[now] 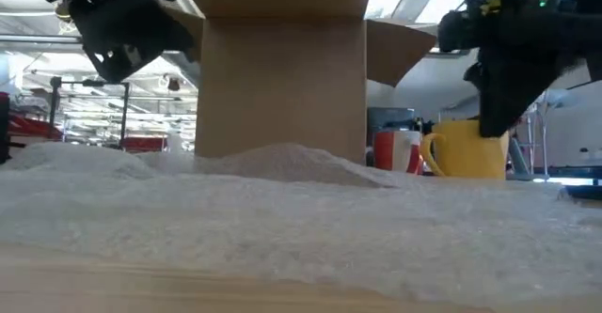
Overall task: Wrap mug
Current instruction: Put the yellow mug on the bubble wrap
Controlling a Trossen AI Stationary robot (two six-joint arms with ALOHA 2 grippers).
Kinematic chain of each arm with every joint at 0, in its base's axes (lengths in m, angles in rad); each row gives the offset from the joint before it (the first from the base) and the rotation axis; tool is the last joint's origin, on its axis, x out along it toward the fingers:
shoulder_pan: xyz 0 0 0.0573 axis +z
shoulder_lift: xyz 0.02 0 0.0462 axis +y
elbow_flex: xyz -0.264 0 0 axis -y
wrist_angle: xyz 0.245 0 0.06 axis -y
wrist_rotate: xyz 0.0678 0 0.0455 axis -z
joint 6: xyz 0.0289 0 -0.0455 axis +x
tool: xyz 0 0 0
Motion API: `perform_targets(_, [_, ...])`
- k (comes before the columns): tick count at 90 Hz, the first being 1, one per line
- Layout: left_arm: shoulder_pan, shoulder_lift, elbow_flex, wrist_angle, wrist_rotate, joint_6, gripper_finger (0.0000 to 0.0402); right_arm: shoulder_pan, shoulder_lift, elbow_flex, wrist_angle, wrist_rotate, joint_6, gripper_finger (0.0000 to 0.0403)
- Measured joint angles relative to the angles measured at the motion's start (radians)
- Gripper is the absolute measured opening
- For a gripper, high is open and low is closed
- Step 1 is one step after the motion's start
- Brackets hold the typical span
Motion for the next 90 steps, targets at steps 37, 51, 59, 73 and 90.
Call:
perform_targets(37, [0.003, 0.000, 0.000, -0.003, -0.001, 0.001, 0.0129, -0.010, -0.009, 0.094, -0.003, -0.079, -0.077, 0.0050])
perform_targets(51, [0.005, 0.000, 0.000, -0.006, -0.001, 0.001, 0.0129, -0.016, -0.037, 0.112, -0.045, -0.054, -0.132, 0.0053])
perform_targets(59, [0.012, 0.000, 0.000, -0.007, -0.001, 0.018, 0.0129, -0.025, -0.062, 0.114, -0.076, -0.015, -0.138, 0.0053])
perform_targets(73, [0.054, 0.000, 0.000, -0.009, -0.020, 0.060, 0.0129, -0.059, -0.078, 0.113, -0.096, 0.008, -0.163, 0.0053])
perform_targets(90, [0.106, 0.000, 0.000, -0.006, -0.021, 0.071, 0.0129, -0.102, -0.064, 0.086, -0.070, -0.050, -0.203, 0.0051])
